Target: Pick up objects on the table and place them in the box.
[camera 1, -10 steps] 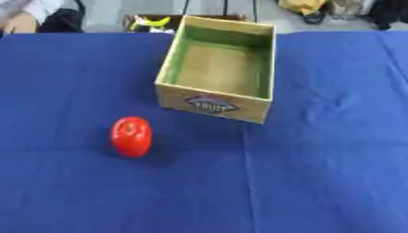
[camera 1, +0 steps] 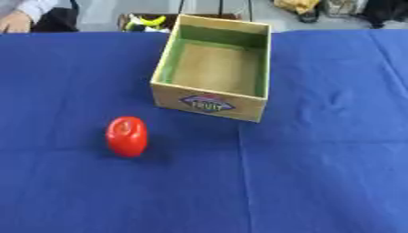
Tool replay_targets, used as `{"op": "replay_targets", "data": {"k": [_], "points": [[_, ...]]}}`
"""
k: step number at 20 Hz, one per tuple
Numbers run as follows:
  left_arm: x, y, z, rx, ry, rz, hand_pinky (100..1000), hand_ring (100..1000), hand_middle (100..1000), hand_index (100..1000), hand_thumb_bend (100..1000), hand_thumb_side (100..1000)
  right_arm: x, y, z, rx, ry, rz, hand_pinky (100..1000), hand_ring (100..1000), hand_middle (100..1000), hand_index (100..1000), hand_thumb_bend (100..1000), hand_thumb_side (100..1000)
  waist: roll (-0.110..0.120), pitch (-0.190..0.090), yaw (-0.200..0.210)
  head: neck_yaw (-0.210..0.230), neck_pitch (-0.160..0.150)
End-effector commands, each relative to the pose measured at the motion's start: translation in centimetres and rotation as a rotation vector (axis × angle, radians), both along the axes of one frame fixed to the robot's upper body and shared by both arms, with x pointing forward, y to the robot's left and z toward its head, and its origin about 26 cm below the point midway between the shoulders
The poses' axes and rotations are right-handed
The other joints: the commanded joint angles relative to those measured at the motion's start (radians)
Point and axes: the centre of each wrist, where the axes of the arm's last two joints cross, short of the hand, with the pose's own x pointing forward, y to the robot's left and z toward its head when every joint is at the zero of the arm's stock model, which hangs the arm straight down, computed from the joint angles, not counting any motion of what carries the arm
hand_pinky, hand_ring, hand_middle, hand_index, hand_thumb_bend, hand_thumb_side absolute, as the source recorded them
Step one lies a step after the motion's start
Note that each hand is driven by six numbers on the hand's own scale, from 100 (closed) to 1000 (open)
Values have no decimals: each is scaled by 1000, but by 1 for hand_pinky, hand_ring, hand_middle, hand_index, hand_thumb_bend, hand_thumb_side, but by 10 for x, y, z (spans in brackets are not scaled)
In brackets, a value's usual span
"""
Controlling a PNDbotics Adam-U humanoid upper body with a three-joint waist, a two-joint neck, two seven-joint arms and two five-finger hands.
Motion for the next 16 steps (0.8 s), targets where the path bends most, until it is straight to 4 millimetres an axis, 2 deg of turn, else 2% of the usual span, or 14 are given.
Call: {"op": "replay_targets", "data": {"k": [1,5,7,8,9,10,13,16], "points": [[-4,1,10,45,-19,6,819,929,938,1000,414,1000,-4,0,11,-34,-31,-2,820,943,942,933,317,1000,-1,-24,0,2,-13],[-5,5,18,176,12,86,816,919,936,1000,416,1000,-4,-1,10,-38,-23,-5,819,942,941,932,304,1000,-1,-29,0,10,-11],[-6,5,26,276,20,145,820,919,935,1000,441,1000,-4,-1,9,-37,-17,-9,818,941,939,931,284,1000,1,-33,-1,14,-8],[-6,5,31,323,18,175,819,917,925,1000,499,1000,-4,-1,9,-36,-14,-13,817,940,938,931,265,1000,3,-35,-1,19,-8],[-6,4,34,361,14,201,818,916,924,1000,510,1000,-4,-1,9,-35,-12,-16,817,940,937,931,258,1000,3,-36,-2,24,-8],[-6,3,38,397,10,226,789,898,904,987,483,1000,-4,-1,8,-29,-10,-22,811,933,932,928,100,1000,4,-37,-3,30,-8],[-6,-1,45,476,-7,288,762,881,890,982,483,1000,-4,-2,6,2,-4,-35,805,925,925,923,100,1000,5,-39,-6,44,-9],[-5,-7,48,529,5,340,751,873,882,975,358,1000,-4,-1,4,6,8,-43,802,920,919,921,100,1000,6,-39,-8,49,-10]]}}
